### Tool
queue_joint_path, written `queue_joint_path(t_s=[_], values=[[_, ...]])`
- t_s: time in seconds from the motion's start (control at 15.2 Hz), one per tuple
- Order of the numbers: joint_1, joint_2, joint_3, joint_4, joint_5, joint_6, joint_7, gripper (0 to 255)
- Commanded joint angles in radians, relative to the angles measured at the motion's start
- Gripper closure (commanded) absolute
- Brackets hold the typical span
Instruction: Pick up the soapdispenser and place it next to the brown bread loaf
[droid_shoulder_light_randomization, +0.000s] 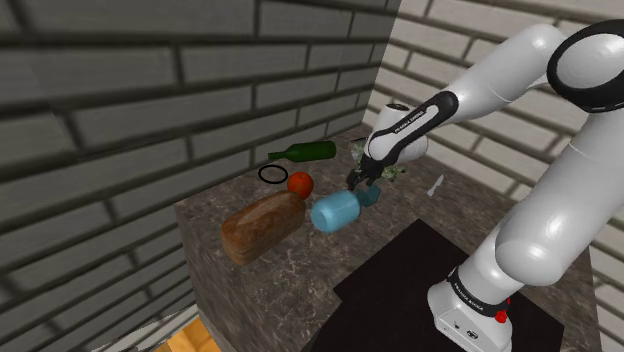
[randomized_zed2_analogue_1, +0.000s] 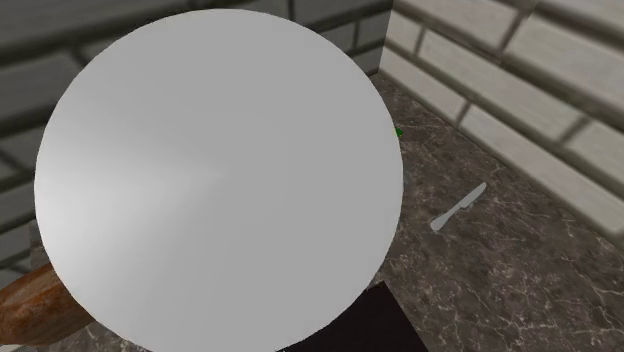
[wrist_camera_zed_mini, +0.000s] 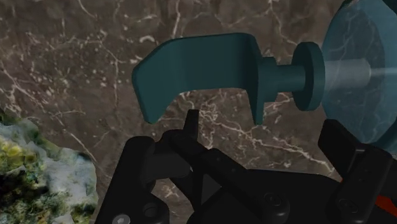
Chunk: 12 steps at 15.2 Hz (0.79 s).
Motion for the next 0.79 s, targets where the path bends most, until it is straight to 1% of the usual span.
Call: queue_joint_path(t_s=[0.0,0.26,0.73], values=[[-0.001,0.031,0.003,0.0,0.017,0.029,-0.013,0],[-0.006,0.089,0.015,0.006,0.053,0.08,-0.04,0],[-0.006,0.089,0.015,0.006,0.053,0.08,-0.04,0]])
